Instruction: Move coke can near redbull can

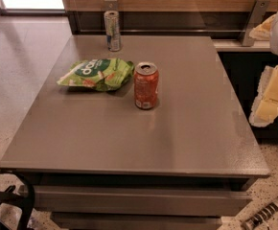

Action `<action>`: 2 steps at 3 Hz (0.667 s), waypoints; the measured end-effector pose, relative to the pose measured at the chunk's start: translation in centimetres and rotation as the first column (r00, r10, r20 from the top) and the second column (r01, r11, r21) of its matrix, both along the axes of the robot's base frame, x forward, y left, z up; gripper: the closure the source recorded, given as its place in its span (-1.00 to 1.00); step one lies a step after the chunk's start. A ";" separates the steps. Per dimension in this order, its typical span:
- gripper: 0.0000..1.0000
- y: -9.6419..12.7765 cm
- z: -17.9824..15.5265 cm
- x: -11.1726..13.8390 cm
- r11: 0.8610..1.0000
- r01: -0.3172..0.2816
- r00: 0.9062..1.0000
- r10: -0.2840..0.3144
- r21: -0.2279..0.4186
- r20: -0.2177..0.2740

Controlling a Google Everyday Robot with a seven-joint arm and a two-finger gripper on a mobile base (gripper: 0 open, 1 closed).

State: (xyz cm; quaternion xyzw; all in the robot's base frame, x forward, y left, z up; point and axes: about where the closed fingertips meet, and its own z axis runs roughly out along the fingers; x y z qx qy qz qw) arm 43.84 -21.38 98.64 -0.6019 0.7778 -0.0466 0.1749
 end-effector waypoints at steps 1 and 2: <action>-1.00 0.0 0.0 0.0 1.000 0.000 1.000 0.000 0.000 0.000; -1.00 0.9 -0.2 1.1 0.997 -0.004 1.000 0.002 0.073 0.026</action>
Offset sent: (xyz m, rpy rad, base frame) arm 0.0352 0.0271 -0.0095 0.2367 -0.0673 0.0105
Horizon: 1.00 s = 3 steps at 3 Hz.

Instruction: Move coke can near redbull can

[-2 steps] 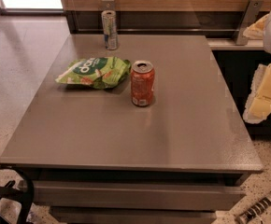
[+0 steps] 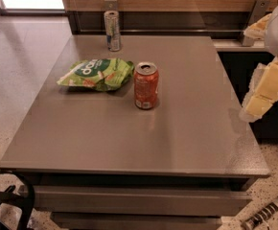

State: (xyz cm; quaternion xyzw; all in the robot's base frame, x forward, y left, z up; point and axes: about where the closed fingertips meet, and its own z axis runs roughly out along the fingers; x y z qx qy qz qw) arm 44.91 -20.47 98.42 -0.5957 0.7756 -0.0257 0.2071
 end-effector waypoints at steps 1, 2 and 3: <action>-1.00 1.5 -0.8 1.5 0.991 0.002 0.999 -0.009 0.136 0.051; -1.00 4.2 -2.2 3.9 0.937 -0.007 0.992 -0.039 0.349 0.124; -1.00 6.6 -3.0 5.8 0.869 -0.024 0.985 -0.065 0.494 0.162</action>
Offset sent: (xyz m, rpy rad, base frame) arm 0.0647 0.0591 -0.0239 0.5603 -0.2160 -0.0354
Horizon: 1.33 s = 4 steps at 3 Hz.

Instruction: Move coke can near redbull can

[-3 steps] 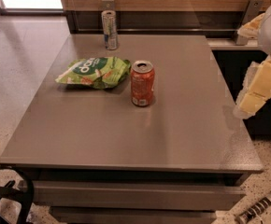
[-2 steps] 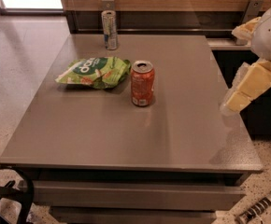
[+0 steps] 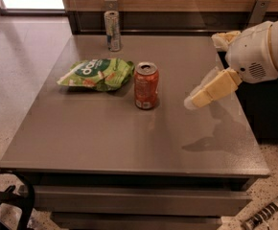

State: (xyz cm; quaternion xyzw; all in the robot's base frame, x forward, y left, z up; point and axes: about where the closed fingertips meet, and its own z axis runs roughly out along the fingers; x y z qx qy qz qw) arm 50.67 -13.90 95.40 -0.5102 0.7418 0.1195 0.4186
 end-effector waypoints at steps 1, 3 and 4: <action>-1.00 2.9 -2.2 1.8 0.982 -0.002 1.000 -0.001 0.189 0.016; -1.00 6.6 -4.3 3.2 0.907 -0.008 0.999 -0.013 0.421 0.047; -1.00 7.9 -4.1 3.3 0.890 -0.026 0.998 -0.003 0.454 0.063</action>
Offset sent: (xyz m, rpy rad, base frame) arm 0.0346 0.0640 -0.0504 0.4753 -0.0339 -0.0108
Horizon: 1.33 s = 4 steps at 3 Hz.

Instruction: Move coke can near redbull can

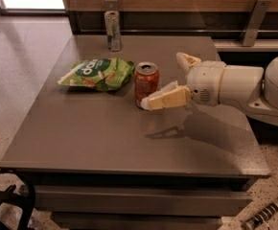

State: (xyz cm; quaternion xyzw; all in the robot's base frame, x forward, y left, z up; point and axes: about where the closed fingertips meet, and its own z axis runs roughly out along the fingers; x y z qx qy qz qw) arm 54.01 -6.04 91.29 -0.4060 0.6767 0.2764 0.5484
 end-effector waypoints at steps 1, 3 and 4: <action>-1.00 0.0 -0.1 0.1 1.000 0.000 1.000 0.000 -0.001 0.000; -0.94 2.9 -3.5 3.7 0.996 0.016 0.994 -0.026 0.091 0.104; -0.31 3.4 -4.4 4.7 0.994 0.024 0.993 -0.036 0.102 0.117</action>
Offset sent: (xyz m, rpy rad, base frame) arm 0.0279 0.0298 -0.0298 0.0734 -0.0706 -0.0057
